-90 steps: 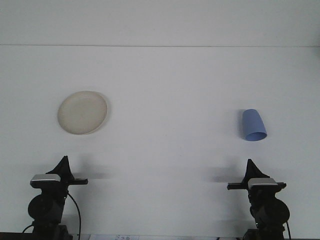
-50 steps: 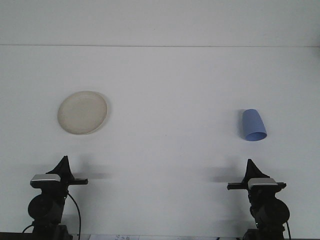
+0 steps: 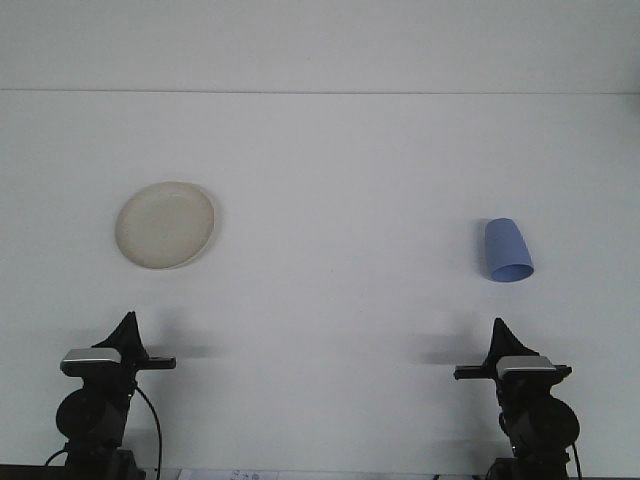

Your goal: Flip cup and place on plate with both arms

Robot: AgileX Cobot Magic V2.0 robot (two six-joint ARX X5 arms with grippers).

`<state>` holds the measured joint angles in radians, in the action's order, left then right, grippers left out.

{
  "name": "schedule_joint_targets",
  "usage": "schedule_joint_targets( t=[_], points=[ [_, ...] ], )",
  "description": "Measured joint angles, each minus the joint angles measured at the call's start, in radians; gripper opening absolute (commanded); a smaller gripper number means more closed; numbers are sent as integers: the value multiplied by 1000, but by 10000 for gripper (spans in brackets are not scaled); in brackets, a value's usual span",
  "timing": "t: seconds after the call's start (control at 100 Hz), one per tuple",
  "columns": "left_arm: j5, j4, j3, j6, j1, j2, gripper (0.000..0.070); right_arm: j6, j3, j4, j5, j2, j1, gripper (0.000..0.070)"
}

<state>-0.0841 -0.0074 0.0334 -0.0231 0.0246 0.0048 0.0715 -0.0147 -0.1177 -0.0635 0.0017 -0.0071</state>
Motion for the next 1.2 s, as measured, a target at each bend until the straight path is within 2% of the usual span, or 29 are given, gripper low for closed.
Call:
schedule_joint_targets(
  t=[0.12,0.21,0.38,0.45,0.49,0.55,0.6,0.63,0.71,0.85,1.01,1.2],
  points=[
    [0,0,0,0,0,0,15,71,0,0,-20,0,0,3],
    [0,0,0,0,0,0,15,157,0,1,-38,0,0,3],
    [0,0,0,0,0,0,15,299,-6,54,-39,0,0,4],
    [0,0,0,0,0,0,15,335,-41,34,-26,4,0,13],
    [0,0,0,0,0,0,15,344,-78,23,-6,17,0,80],
    [0,0,0,0,0,0,15,344,-153,15,26,50,0,282],
    [0,0,0,0,0,0,15,328,-224,0,55,88,0,444],
    [0,0,0,0,0,0,15,314,-266,-12,70,116,0,486],
    [0,0,0,0,0,0,15,257,-369,-61,87,210,0,487],
    [0,0,0,0,0,0,15,111,-511,-174,122,399,0,487],
    [0,0,0,0,0,0,15,-39,-566,-192,185,569,-10,487],
    [0,0,0,0,0,0,15,-106,-566,-186,195,780,-95,487]
  ],
)
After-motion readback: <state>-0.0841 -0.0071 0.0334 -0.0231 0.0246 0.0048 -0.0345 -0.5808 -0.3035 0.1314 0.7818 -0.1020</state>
